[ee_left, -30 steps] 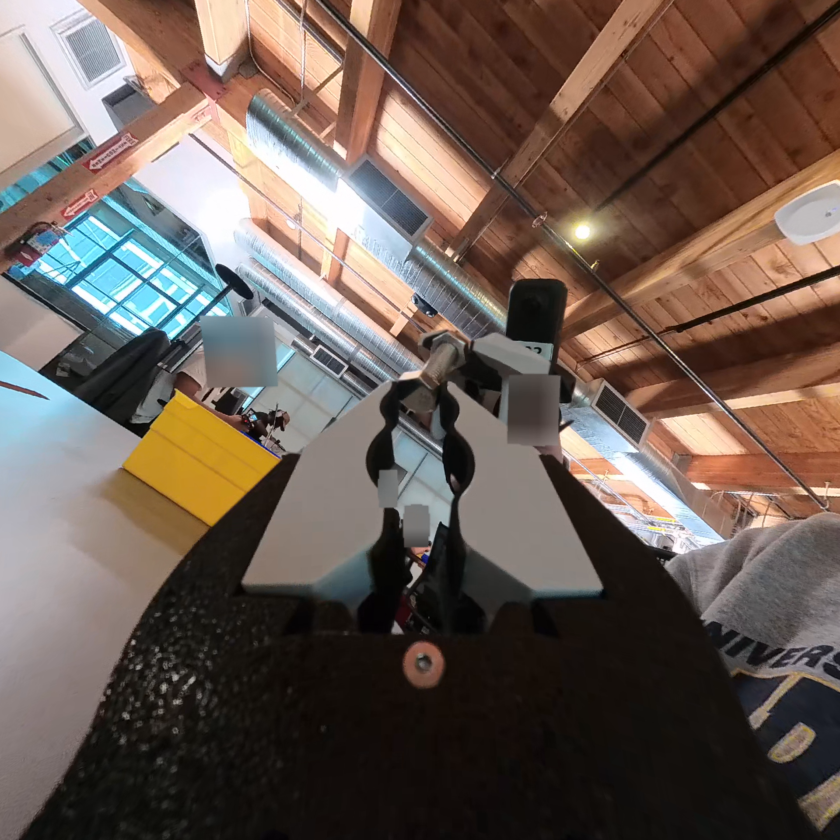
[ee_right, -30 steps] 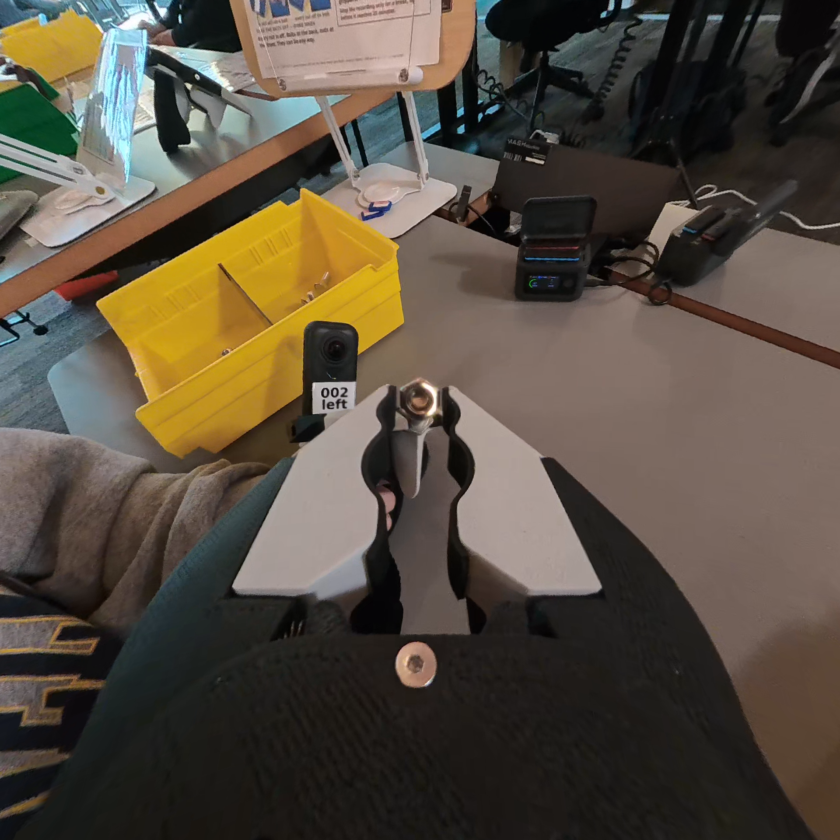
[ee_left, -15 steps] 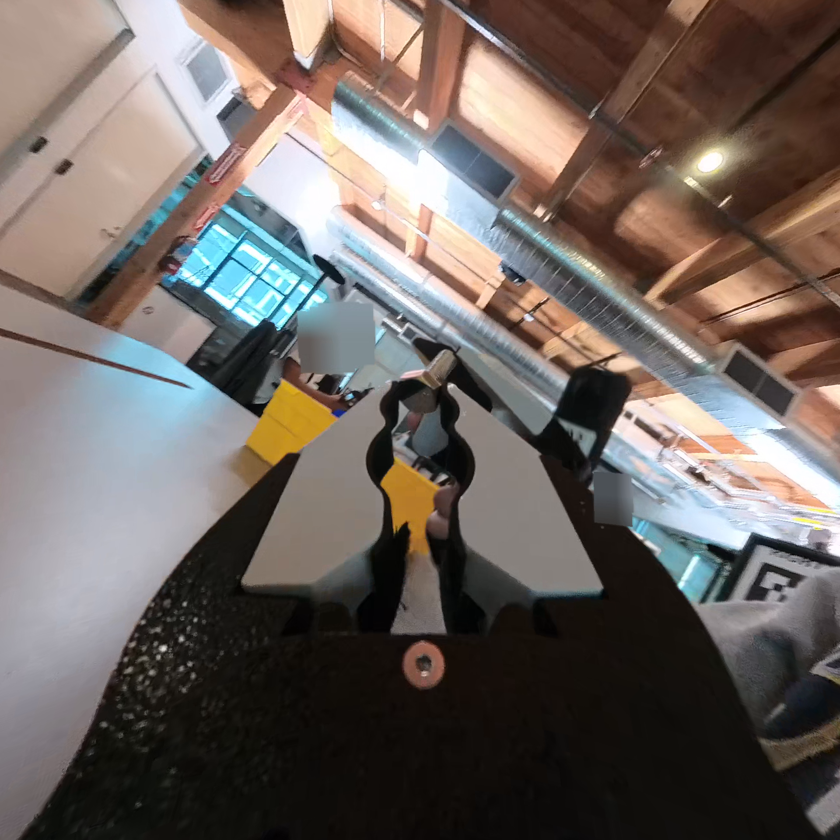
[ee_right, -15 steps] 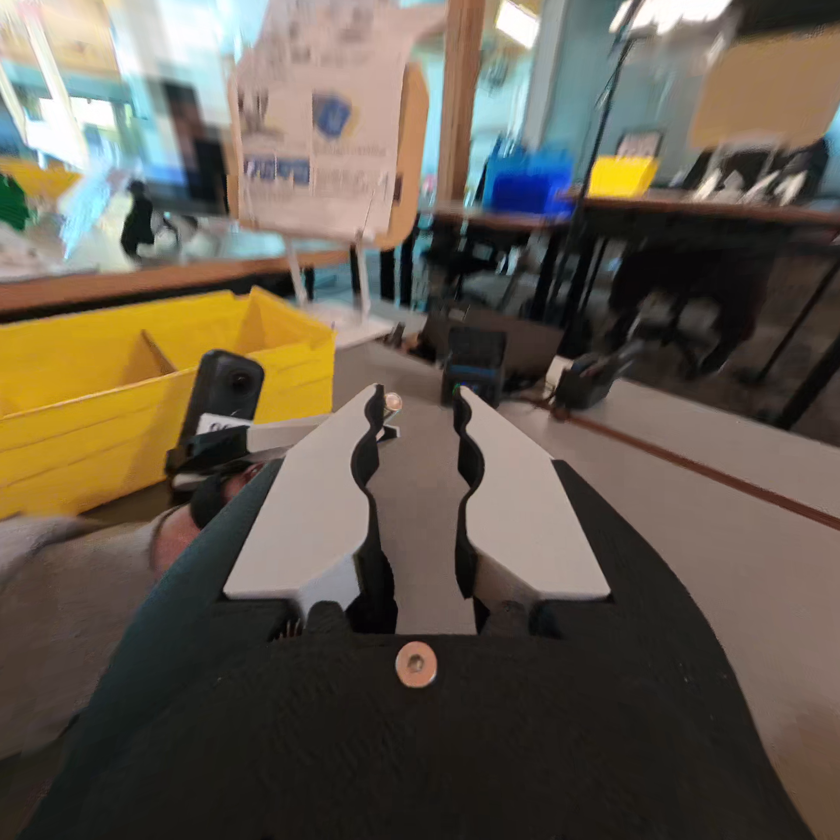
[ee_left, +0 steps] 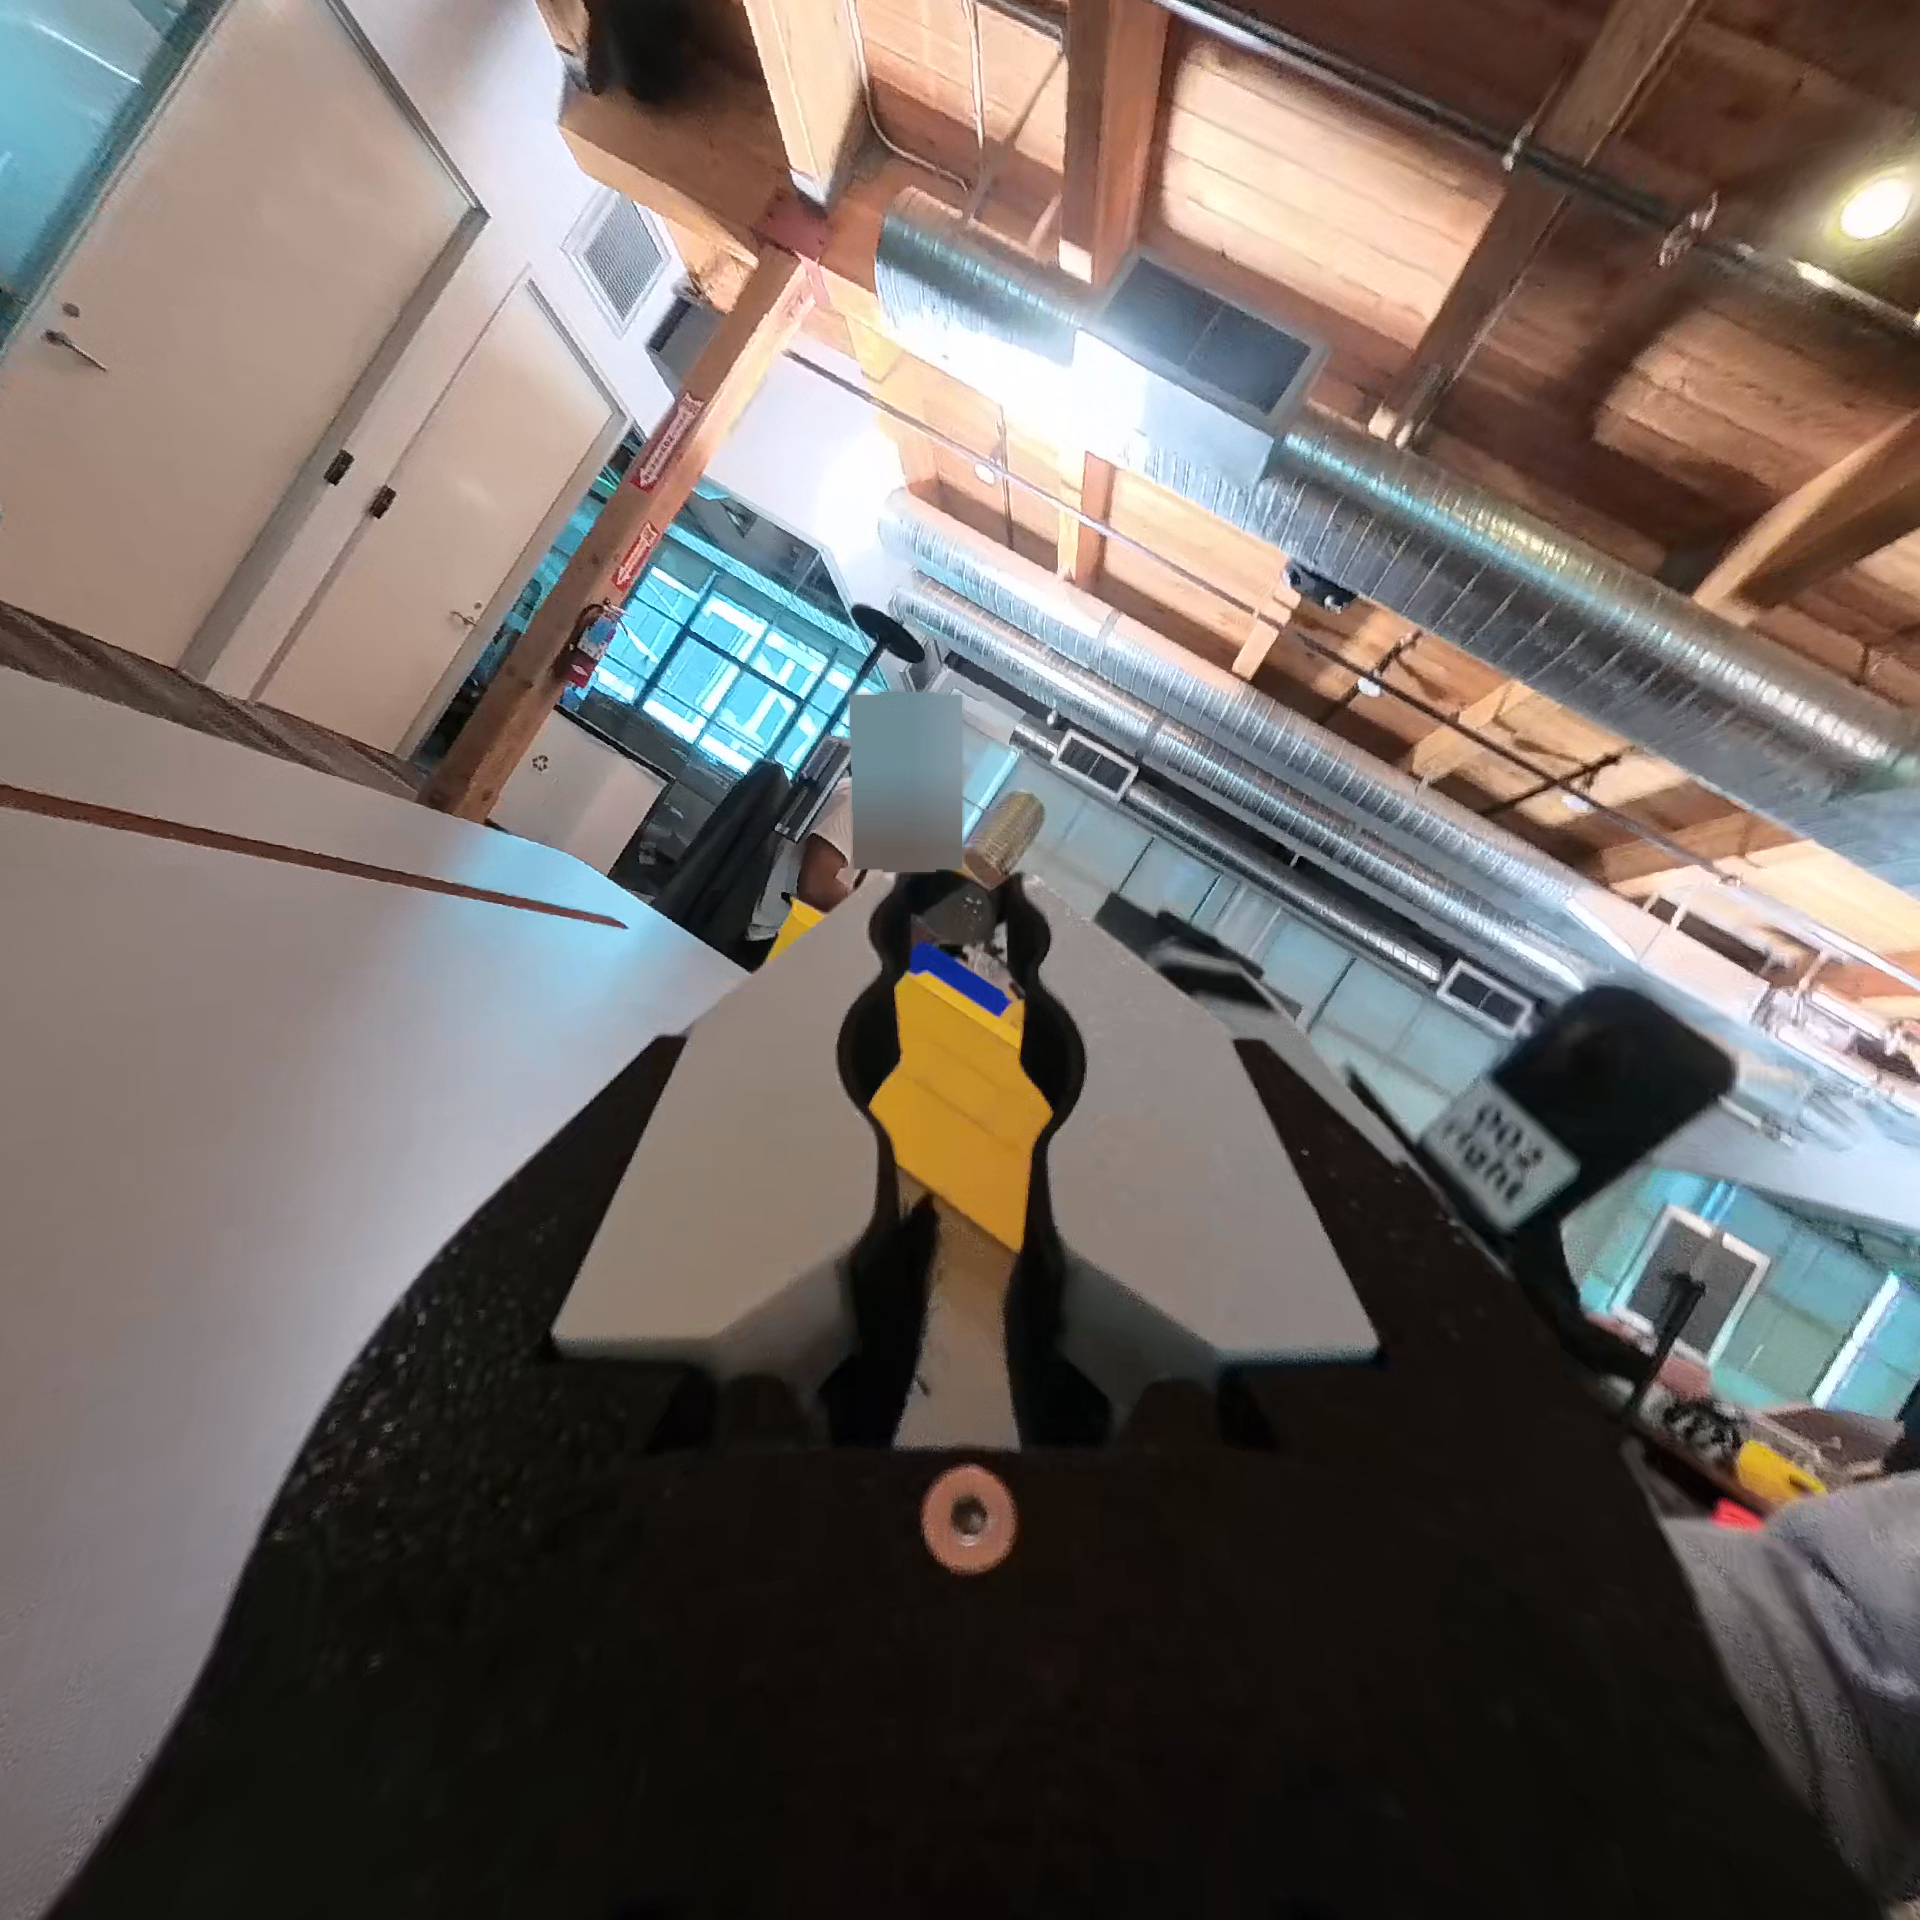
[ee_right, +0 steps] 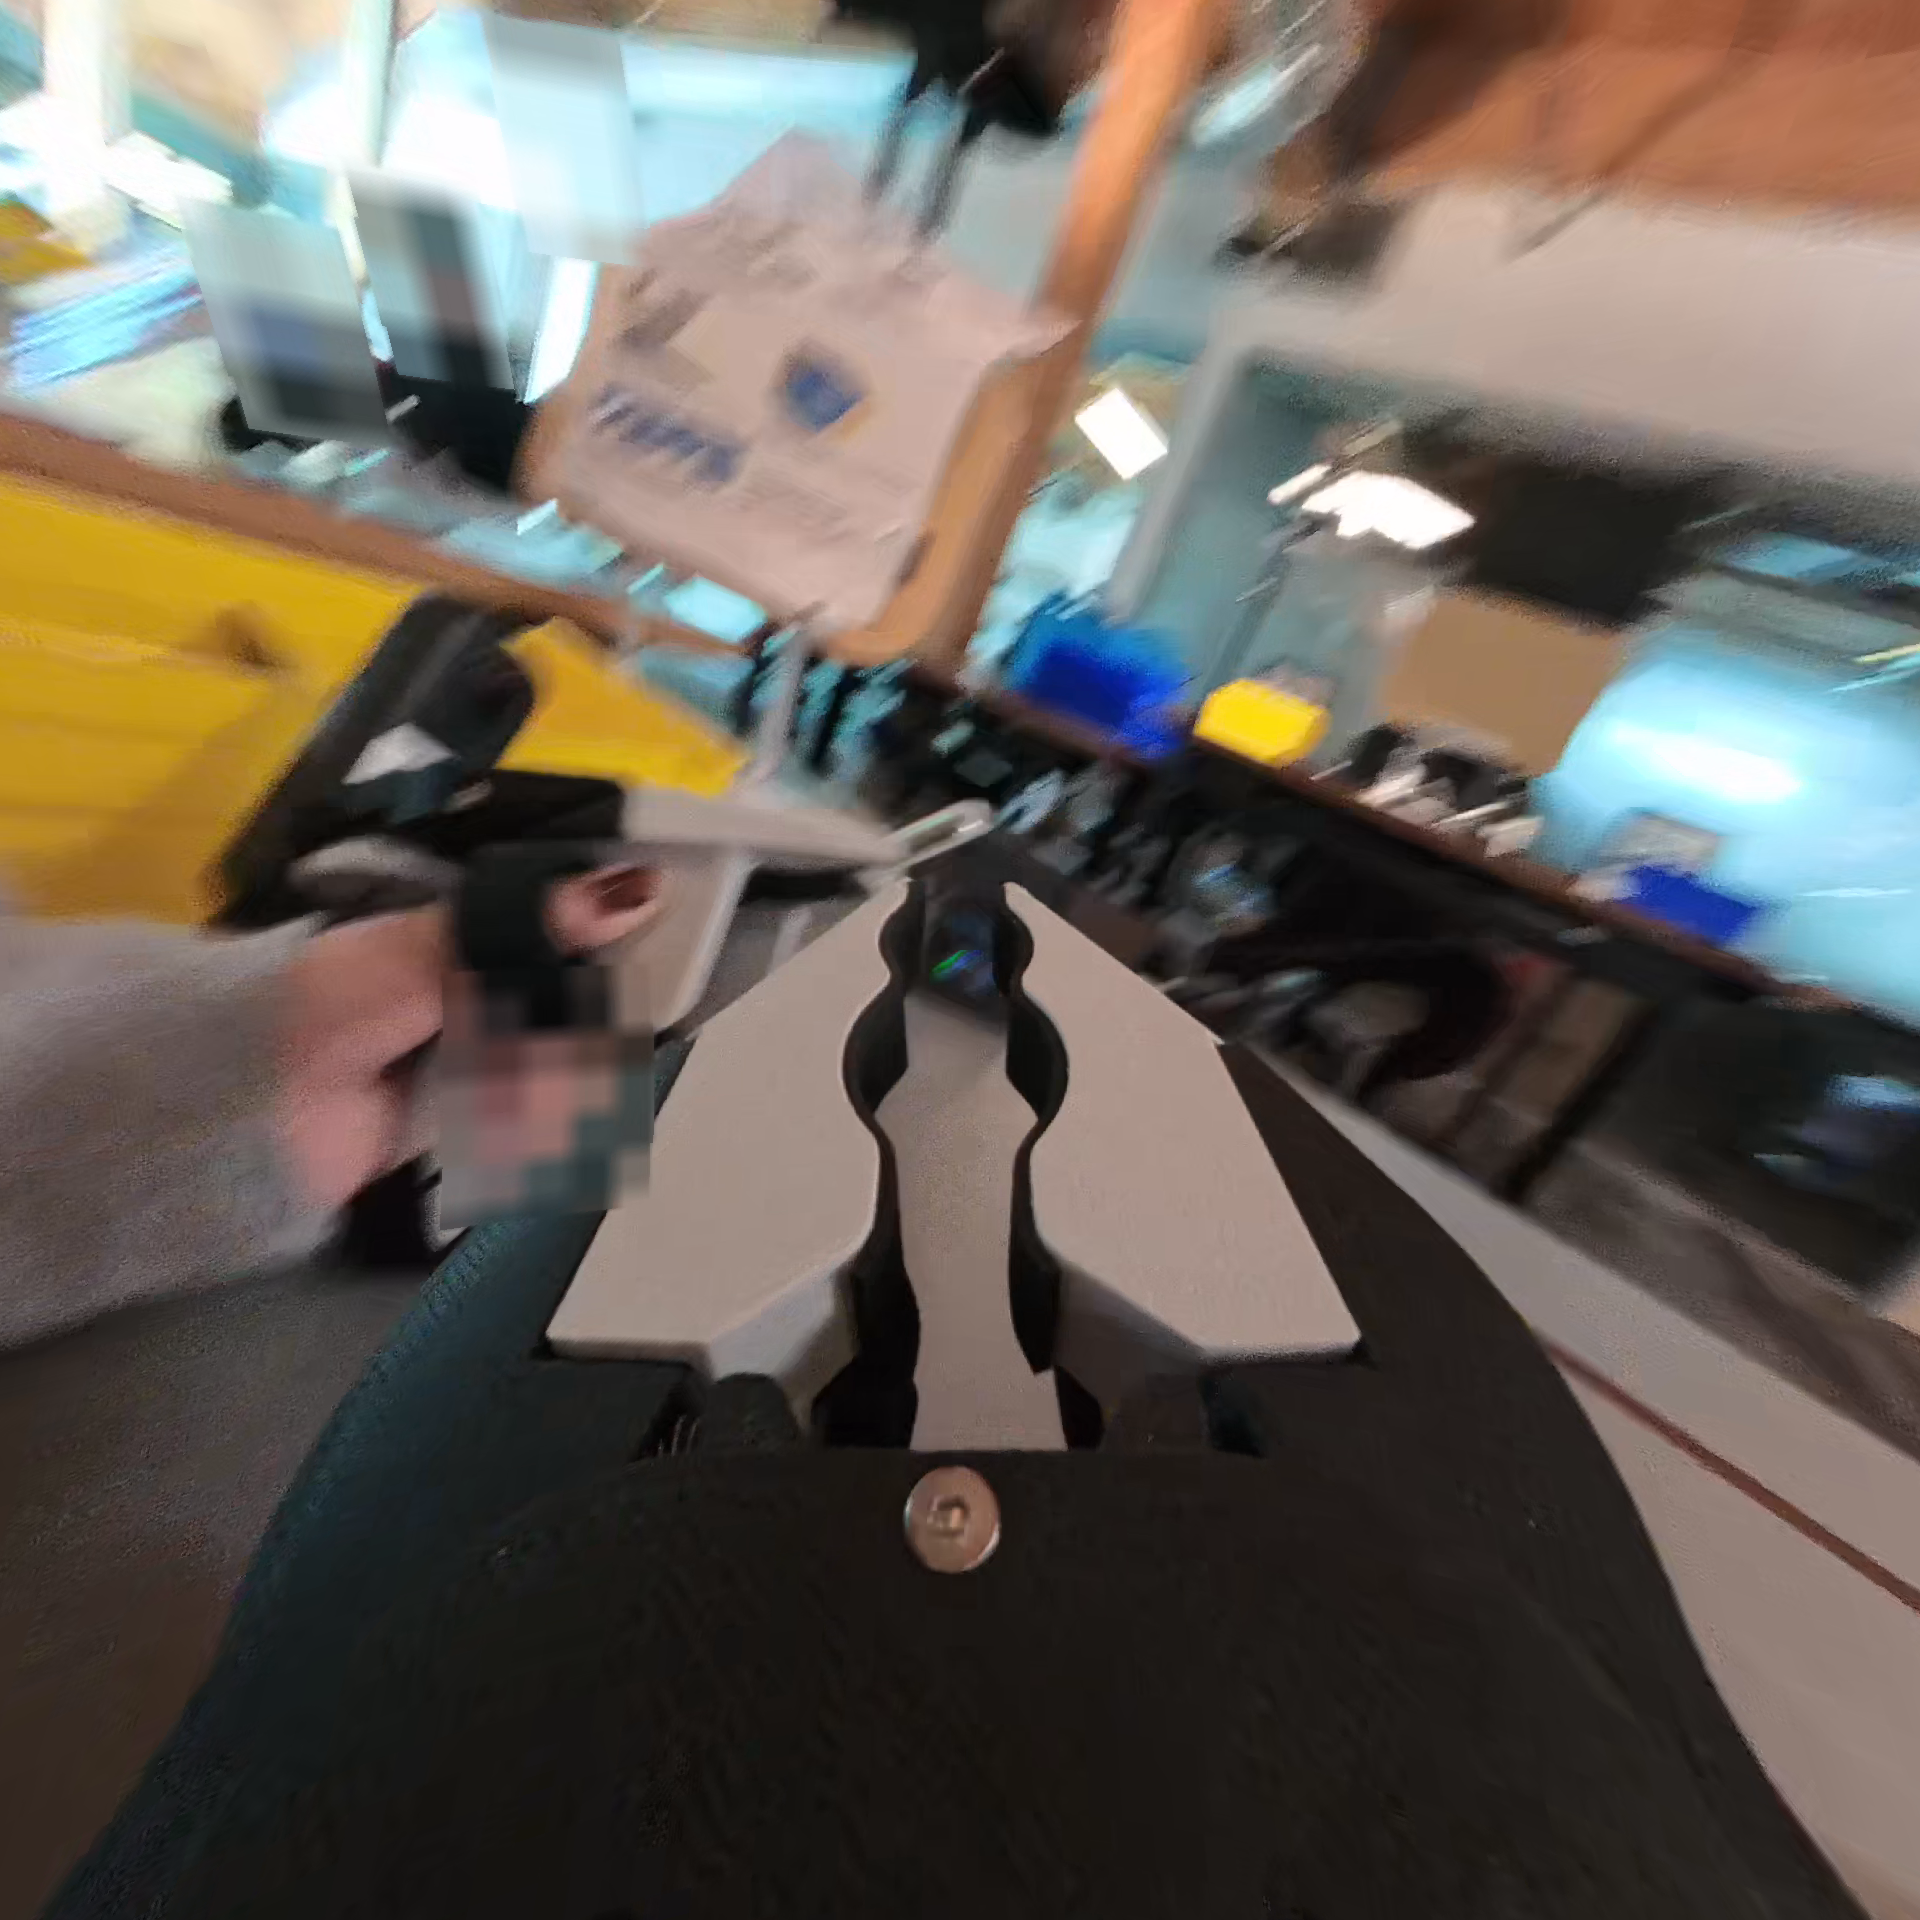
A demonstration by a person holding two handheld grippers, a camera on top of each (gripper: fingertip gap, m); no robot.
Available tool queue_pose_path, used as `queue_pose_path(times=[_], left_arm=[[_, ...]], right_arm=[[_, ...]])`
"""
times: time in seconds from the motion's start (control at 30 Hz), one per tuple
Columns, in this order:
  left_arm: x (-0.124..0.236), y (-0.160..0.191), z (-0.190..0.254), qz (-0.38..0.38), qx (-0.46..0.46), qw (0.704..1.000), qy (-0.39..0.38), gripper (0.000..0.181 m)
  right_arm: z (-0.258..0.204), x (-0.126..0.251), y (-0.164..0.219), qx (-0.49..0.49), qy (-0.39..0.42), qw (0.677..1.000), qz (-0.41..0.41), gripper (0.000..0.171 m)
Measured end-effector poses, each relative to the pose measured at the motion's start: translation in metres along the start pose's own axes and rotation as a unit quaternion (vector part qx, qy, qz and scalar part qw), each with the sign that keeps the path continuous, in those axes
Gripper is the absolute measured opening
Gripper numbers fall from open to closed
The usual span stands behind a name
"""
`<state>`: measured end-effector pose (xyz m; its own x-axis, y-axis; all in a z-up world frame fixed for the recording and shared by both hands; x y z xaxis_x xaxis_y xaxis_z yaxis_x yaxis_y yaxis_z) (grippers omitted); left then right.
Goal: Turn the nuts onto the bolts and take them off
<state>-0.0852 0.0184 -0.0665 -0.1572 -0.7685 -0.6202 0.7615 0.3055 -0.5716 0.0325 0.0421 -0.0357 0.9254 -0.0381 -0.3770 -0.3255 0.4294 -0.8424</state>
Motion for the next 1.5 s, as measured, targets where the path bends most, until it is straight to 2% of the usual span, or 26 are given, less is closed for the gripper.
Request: queue_pose_path(times=[0.07,0.1,0.17,0.2,0.4,0.73,0.8,0.9,0.93,1.0,1.1,1.17,1.23,1.33,1.5], left_arm=[[-0.001,-0.003,0.0,-0.016,-0.015,1.0,0.012,0.014],[-0.001,-0.004,0.001,-0.022,-0.024,0.999,0.018,0.014],[-0.003,-0.003,0.001,-0.042,-0.042,0.998,0.029,0.015],[-0.003,-0.003,0.001,-0.052,-0.06,0.996,0.029,0.015],[-0.004,0.0,0.006,-0.106,-0.169,0.979,0.034,0.014],[-0.004,0.002,0.008,-0.115,-0.181,0.976,0.041,0.014],[-0.004,0.004,0.009,-0.124,-0.191,0.973,0.045,0.014],[-0.004,0.008,0.014,-0.146,-0.202,0.966,0.063,0.015],[-0.003,0.01,0.017,-0.161,-0.203,0.963,0.078,0.014],[-0.001,0.018,0.024,-0.204,-0.193,0.953,0.111,0.015],[0.005,0.033,0.035,-0.274,-0.148,0.938,0.151,0.015],[0.008,0.046,0.043,-0.318,-0.112,0.926,0.169,0.015],[0.013,0.06,0.047,-0.367,-0.108,0.907,0.176,0.016],[0.02,0.076,0.062,-0.403,-0.068,0.888,0.211,0.016],[0.023,0.083,0.072,-0.399,0.014,0.887,0.232,0.016]], right_arm=[[-0.023,0.012,0.0,-0.055,-0.151,0.98,-0.122,0.014],[-0.036,0.025,0.001,-0.088,-0.221,0.951,-0.196,0.016],[-0.056,0.053,0.005,-0.12,-0.294,0.888,-0.333,0.019],[-0.063,0.062,0.006,-0.111,-0.305,0.869,-0.374,0.02],[-0.115,0.084,0.012,-0.114,-0.282,0.82,-0.485,0.026],[-0.126,0.083,0.025,-0.112,-0.234,0.81,-0.526,0.023],[-0.127,0.084,0.028,-0.121,-0.24,0.802,-0.534,0.016],[-0.126,0.085,0.027,-0.144,-0.249,0.805,-0.519,0.016],[-0.122,0.084,0.025,-0.159,-0.247,0.816,-0.498,0.015],[-0.102,0.08,0.016,-0.182,-0.224,0.858,-0.425,0.016],[-0.06,0.081,-0.006,-0.169,-0.164,0.938,-0.254,0.016],[-0.037,0.09,-0.018,-0.134,-0.122,0.974,-0.136,0.016],[-0.026,0.103,-0.02,-0.105,-0.093,0.988,-0.072,0.015],[-0.029,0.114,-0.02,-0.063,-0.101,0.992,-0.034,0.016],[-0.036,0.12,-0.026,-0.002,-0.124,0.992,-0.005,0.016]])
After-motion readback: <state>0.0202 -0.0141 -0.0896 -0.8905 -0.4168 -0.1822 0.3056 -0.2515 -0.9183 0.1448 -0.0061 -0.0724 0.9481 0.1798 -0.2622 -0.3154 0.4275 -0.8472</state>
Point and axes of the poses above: each gripper's, where its closed fingertips meet, x back along the fingers, y out of its underside, z = x × y across the jaws, the point moved 5 cm from there along x, back along the fingers, and after that the axes turned 14 degrees about z, right-handed, at the moved point
